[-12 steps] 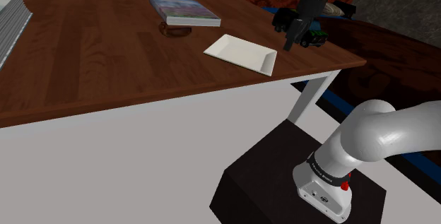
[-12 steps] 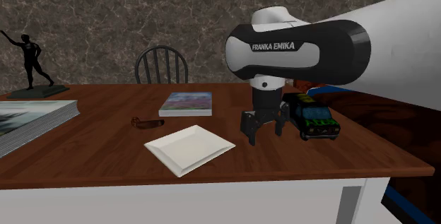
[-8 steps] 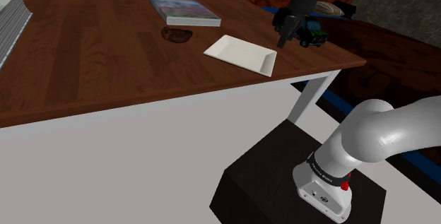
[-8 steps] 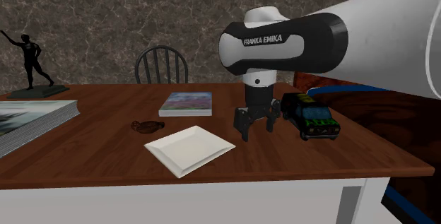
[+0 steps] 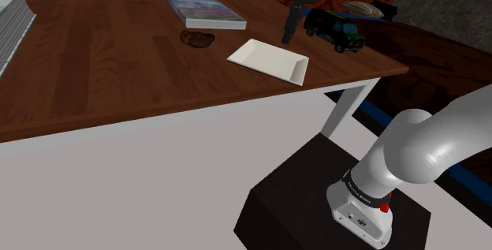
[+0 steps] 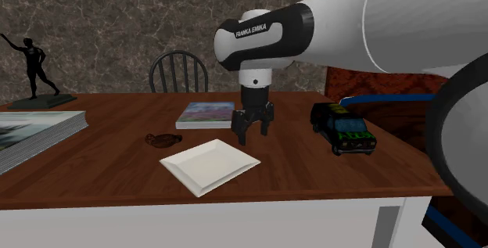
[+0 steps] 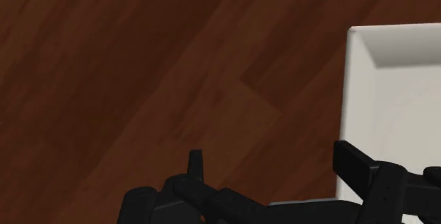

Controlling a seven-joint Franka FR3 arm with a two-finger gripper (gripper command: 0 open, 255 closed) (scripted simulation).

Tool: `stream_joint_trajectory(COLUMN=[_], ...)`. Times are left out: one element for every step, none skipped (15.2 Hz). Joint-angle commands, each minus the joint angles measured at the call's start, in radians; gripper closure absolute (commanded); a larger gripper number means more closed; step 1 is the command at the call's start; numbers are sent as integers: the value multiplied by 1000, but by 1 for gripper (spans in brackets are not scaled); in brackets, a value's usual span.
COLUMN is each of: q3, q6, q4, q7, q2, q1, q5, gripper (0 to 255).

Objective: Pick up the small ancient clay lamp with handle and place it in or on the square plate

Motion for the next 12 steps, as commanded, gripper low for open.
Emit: stream_joint_trajectory(q3=[7,10,13,17,22,27,32,38,44,51,58,66], q6=[-4,-9,-15,-22,-30,-39,-48,-59,-71,-84,-97,-112], q4=[74,107,142,177,213,249,286,324,363,403,444,486], q7=[-40,-60,-80,-100,-119,-138,-157,-175,-193,-210,-227,-243], q2=[77,110,142,174,205,236,268,299,330,361,392,423], q1=[26,37,48,58,68,77,86,95,104,112,120,128], q5=[23,34,45,55,65,75,85,94,103,112,120,127], gripper=[0,0,0,0,0,0,0,0,0,0,0,0])
